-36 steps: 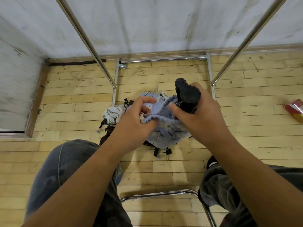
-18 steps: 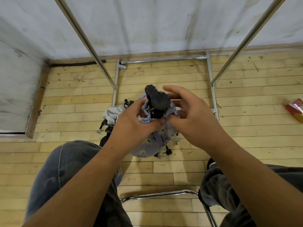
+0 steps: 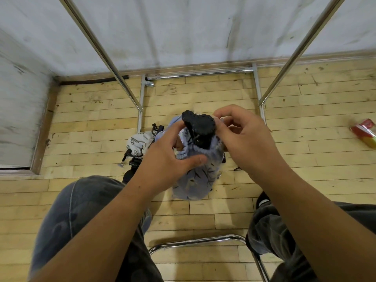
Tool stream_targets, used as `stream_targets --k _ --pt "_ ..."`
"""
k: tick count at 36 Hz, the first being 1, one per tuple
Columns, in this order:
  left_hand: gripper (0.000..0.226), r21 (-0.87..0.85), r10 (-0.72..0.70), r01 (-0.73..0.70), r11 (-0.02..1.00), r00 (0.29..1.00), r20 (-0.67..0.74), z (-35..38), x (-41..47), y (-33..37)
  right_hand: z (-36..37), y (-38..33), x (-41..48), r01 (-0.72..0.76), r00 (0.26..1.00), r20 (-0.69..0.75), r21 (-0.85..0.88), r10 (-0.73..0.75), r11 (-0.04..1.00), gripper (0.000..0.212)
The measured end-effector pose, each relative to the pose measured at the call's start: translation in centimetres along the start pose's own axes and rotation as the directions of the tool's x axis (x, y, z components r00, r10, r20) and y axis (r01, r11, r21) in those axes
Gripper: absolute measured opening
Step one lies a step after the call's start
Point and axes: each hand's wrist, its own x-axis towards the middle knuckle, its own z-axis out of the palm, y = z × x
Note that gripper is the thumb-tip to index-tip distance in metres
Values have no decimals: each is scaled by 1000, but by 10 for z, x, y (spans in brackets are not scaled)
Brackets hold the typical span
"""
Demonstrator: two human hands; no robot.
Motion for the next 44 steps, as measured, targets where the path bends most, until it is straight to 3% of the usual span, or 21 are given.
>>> stream_targets --k 11,19,25,39,44 --pt "44 -38 -26 23 999 998 -58 0 0 3 -2 -8 -5 -57 994 104 190 37 980 12" --pt "57 -151 1 -3 989 1000 -15 -2 -4 14 -2 -10 -4 -109 986 146 216 79 970 14" --pt "86 -148 8 -10 989 1000 -12 -3 -4 14 -2 -12 -6 -136 977 188 187 100 973 16" --pt "55 -68 -51 49 997 998 -34 1 -4 10 0 -18 -5 -325 918 306 212 254 922 34" --pt "59 -68 -19 19 997 1000 -8 1 -5 11 -1 -19 -2 -366 879 353 73 319 928 44"
